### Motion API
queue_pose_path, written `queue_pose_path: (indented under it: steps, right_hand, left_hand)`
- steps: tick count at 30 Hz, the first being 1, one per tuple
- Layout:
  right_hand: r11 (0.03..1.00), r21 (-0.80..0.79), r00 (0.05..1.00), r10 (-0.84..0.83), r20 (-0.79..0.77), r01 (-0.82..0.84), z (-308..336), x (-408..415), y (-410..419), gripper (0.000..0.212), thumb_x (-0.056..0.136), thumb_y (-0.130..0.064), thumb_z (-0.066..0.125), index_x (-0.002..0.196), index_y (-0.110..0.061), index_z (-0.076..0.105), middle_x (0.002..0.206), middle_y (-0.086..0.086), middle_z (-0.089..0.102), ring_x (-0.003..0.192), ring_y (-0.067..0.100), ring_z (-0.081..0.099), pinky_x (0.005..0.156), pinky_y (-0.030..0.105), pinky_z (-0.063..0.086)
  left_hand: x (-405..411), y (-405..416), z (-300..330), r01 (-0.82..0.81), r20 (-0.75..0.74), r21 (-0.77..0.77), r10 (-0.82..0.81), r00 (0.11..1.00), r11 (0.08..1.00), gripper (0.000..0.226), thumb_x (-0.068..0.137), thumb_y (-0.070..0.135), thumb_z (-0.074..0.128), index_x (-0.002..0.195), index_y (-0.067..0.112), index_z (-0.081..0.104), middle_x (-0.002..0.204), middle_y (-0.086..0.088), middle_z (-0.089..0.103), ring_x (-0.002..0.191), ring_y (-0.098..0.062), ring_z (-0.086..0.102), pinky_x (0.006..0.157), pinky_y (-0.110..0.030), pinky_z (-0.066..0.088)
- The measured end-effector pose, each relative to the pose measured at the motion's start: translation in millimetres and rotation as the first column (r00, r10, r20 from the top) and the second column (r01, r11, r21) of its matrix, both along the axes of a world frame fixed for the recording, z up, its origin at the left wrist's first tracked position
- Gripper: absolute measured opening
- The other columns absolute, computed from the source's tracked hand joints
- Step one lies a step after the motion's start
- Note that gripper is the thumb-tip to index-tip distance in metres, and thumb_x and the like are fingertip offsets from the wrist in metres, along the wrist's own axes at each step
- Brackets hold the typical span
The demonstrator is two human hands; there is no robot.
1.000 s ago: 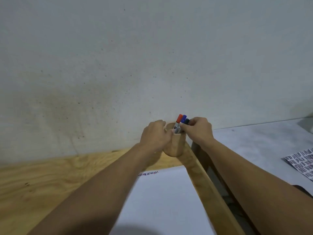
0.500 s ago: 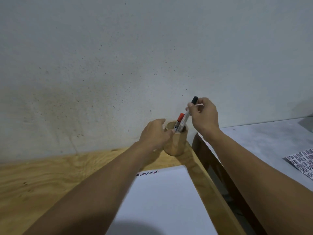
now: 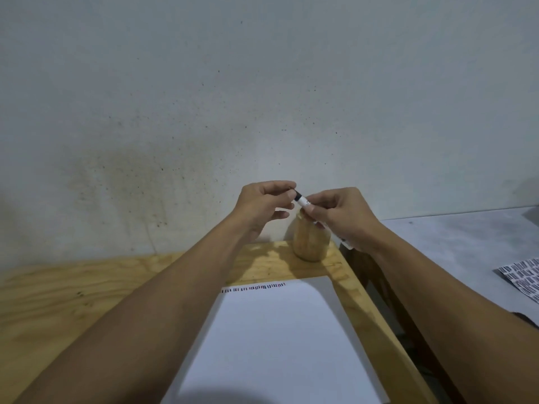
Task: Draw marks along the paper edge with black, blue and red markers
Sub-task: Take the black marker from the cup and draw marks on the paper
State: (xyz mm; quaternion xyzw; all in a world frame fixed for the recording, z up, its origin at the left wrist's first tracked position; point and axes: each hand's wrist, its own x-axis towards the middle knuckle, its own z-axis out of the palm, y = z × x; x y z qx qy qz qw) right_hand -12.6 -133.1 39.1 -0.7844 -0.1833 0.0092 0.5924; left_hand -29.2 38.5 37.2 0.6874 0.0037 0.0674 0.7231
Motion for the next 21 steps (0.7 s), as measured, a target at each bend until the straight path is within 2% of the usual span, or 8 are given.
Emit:
queue_pose_path:
  steps: [5,9,11,13,15,17,19,21]
  right_hand:
    - [0.994,-0.098,0.998,0.053,-0.02,-0.055,-12,-9,6,0.016,0.094,-0.009,0.063,0.096,-0.001,0.077,0.058,-0.009,0.068,0.051,0.0,0.06,0.052,0.018,0.045]
    - [0.962,-0.257,0.976,-0.039,0.213,0.095,-25,-15,19,0.013,0.089,-0.004,0.067,0.094,-0.008,0.078,0.064,-0.004,0.064,0.048,-0.002,0.054,0.052,0.006,0.037]
    - [0.928,-0.329,0.935,-0.052,0.352,0.175,-32,-19,19,0.012,0.085,-0.001,0.067,0.091,-0.005,0.078,0.063,-0.008,0.059,0.057,0.004,0.054,0.057,0.012,0.038]
    - [0.911,-0.35,0.925,-0.078,0.372,0.217,-38,-20,15,0.012,0.086,-0.002,0.066,0.096,-0.004,0.073,0.07,0.001,0.065,0.064,0.017,0.06,0.059,0.023,0.047]
    - [0.973,-0.197,0.986,-0.096,0.134,0.122,-41,-22,10,0.016,0.094,-0.002,0.059,0.108,-0.008,0.065,0.082,0.014,0.069,0.064,0.028,0.065,0.057,0.027,0.057]
    - [0.996,0.084,0.987,-0.01,-0.161,0.024,-44,-26,8,0.016,0.099,-0.001,0.051,0.111,-0.004,0.061,0.087,0.022,0.063,0.061,0.027,0.065,0.051,0.032,0.058]
    - [0.944,0.328,0.924,0.109,-0.368,0.02,-47,-27,6,0.021,0.101,0.002,0.043,0.112,0.004,0.061,0.09,0.025,0.06,0.064,0.028,0.066,0.053,0.034,0.059]
    - [0.868,0.492,0.86,0.198,-0.47,0.069,-50,-26,2,0.027,0.1,0.004,0.039,0.114,0.006,0.062,0.092,0.026,0.064,0.07,0.031,0.07,0.061,0.039,0.062]
  left_hand:
    - [-12,5,-16,-0.009,0.007,-0.045,0.009,1.0,0.999,0.009,0.083,-0.001,0.066,0.088,0.004,0.072,0.081,-0.01,0.068,0.063,-0.011,0.063,0.062,-0.018,0.054]
    - [-16,9,-24,-0.167,-0.024,-0.138,0.165,0.986,0.976,0.006,0.082,-0.004,0.067,0.083,0.0,0.071,0.075,-0.012,0.068,0.059,-0.013,0.063,0.058,-0.017,0.055]
    - [-15,22,-27,-0.265,-0.064,-0.178,0.257,0.964,0.948,0.005,0.081,-0.004,0.069,0.079,0.0,0.07,0.074,-0.012,0.068,0.06,-0.015,0.063,0.057,-0.018,0.056]
    - [-15,39,-37,-0.319,-0.048,-0.002,0.319,0.947,0.948,0.01,0.078,-0.003,0.072,0.073,0.005,0.07,0.074,-0.011,0.068,0.063,-0.018,0.064,0.061,-0.021,0.058]
    - [-19,48,-50,-0.341,-0.026,0.262,0.359,0.933,0.903,0.009,0.077,-0.001,0.074,0.074,0.007,0.071,0.075,-0.01,0.07,0.064,-0.018,0.063,0.062,-0.024,0.057]
    - [-21,48,-68,-0.322,-0.04,0.397,0.367,0.929,0.859,0.008,0.077,0.0,0.074,0.082,0.006,0.073,0.082,-0.011,0.071,0.067,-0.018,0.065,0.058,-0.025,0.058]
    - [-22,46,-84,-0.279,-0.063,0.475,0.349,0.935,0.834,0.015,0.076,-0.002,0.074,0.091,0.001,0.074,0.09,-0.013,0.072,0.076,-0.02,0.067,0.064,-0.028,0.059]
    - [-21,43,-98,-0.245,-0.058,0.546,0.328,0.943,0.801,0.022,0.076,-0.004,0.074,0.097,-0.002,0.072,0.091,-0.013,0.07,0.079,-0.021,0.065,0.068,-0.023,0.056]
